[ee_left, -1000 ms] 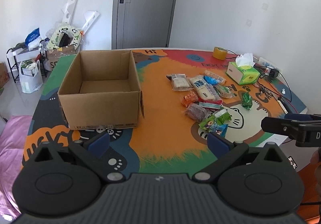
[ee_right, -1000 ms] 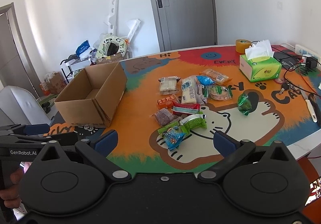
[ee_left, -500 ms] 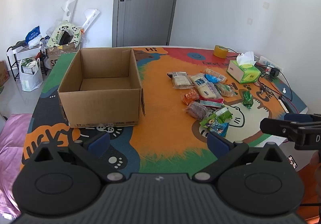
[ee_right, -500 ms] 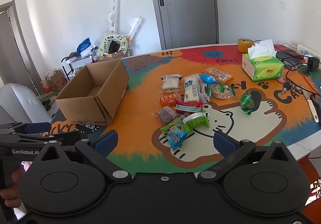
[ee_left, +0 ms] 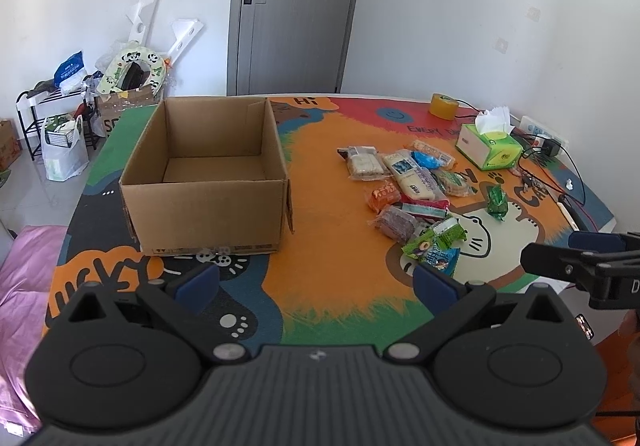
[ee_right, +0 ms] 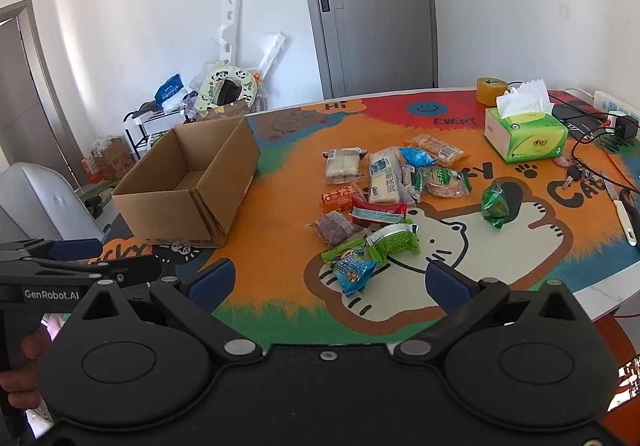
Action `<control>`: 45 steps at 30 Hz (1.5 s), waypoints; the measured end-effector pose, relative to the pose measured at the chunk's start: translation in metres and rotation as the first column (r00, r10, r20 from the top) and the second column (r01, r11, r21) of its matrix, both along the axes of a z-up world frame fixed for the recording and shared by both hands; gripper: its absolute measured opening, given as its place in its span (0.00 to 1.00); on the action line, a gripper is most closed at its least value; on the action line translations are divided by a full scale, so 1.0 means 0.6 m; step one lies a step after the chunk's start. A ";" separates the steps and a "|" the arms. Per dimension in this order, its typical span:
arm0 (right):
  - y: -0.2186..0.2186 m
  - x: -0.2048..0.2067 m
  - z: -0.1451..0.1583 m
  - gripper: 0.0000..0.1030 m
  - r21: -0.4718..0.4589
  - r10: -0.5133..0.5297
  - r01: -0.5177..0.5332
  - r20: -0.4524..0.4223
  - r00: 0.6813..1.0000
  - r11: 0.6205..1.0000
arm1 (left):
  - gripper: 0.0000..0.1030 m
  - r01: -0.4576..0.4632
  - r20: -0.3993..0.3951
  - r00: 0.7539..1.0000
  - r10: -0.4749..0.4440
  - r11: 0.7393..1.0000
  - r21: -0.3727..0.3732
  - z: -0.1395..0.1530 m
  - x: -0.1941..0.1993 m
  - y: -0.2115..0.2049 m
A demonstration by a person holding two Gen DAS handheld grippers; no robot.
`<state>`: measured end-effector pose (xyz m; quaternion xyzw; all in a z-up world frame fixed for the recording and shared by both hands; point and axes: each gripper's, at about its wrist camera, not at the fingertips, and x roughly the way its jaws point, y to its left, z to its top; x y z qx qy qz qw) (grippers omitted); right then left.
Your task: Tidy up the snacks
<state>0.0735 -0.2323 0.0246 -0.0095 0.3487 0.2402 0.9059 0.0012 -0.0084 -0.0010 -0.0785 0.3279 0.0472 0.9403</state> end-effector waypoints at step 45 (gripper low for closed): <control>-0.101 0.119 -0.097 1.00 0.058 -0.149 0.151 -0.034 0.988 0.987 | 0.98 0.061 -0.019 0.998 -0.063 0.995 -0.074 -0.090 0.147 -0.086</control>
